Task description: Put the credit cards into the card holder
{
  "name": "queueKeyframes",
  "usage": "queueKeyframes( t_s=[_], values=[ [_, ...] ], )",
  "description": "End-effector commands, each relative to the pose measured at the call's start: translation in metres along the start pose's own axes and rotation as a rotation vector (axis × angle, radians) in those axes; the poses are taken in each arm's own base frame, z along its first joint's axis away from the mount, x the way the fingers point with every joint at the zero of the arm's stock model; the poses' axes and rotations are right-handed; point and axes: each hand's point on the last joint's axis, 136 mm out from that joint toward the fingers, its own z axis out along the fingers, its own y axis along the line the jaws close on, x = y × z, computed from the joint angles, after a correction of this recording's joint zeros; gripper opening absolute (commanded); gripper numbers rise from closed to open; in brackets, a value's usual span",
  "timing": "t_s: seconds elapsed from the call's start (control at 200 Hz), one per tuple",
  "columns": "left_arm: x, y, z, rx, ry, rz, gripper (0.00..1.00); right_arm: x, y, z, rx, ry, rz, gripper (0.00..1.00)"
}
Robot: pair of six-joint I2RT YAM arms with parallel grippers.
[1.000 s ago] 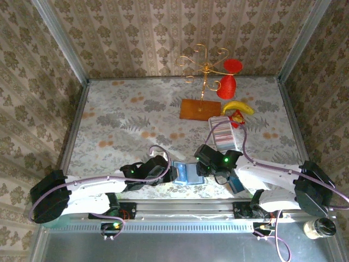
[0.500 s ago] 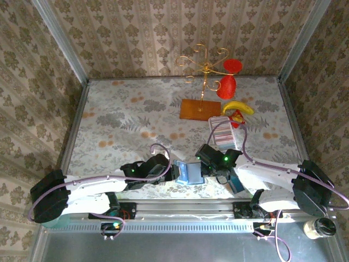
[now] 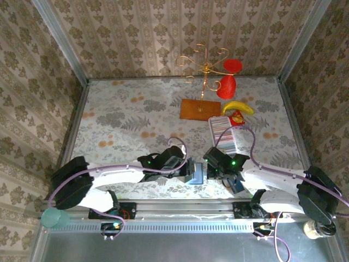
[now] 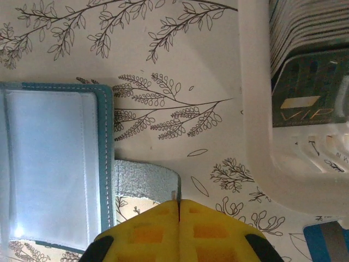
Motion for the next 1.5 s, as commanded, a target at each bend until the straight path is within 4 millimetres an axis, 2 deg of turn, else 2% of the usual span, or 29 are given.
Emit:
queueKeyframes(
  t_s=[0.0,0.14,0.24,0.375,0.505,0.67,0.735,0.84,0.965,1.22,1.495],
  values=[
    [0.004,-0.021,0.015,0.067,0.038,0.048,0.25,-0.001,0.004,-0.002,-0.051,-0.014,0.048,0.0],
    [0.013,-0.004,0.037,0.012,0.076,0.046,0.2,-0.002,0.002,-0.005,-0.067,-0.028,0.059,0.0],
    [0.017,0.012,0.042,-0.017,0.075,0.026,0.17,-0.001,0.005,-0.006,-0.1,-0.034,0.07,0.0],
    [0.022,0.023,0.036,-0.045,0.077,0.018,0.13,-0.003,0.014,-0.009,-0.153,-0.041,0.087,0.0],
    [0.022,0.023,0.022,-0.07,0.067,0.05,0.09,-0.006,0.021,-0.013,-0.18,-0.044,0.087,0.0],
    [0.032,0.052,0.008,-0.159,0.049,0.035,0.03,-0.01,0.03,-0.015,-0.219,-0.048,0.09,0.0],
    [0.034,0.055,0.01,-0.152,0.044,0.021,0.0,-0.011,0.035,-0.017,-0.242,-0.045,0.087,0.0],
    [0.039,0.042,0.026,-0.09,0.072,0.018,0.0,-0.012,0.04,-0.02,-0.261,-0.041,0.09,0.0],
    [0.044,0.044,0.034,-0.095,0.094,0.005,0.0,-0.013,0.048,-0.022,-0.313,-0.042,0.109,0.0],
    [0.047,0.062,0.025,-0.17,0.091,-0.005,0.0,-0.012,0.058,-0.022,-0.371,-0.026,0.138,0.0],
    [0.053,0.07,0.025,-0.178,0.098,-0.025,0.0,-0.002,0.068,-0.006,-0.372,0.061,0.124,0.0]
  ],
)
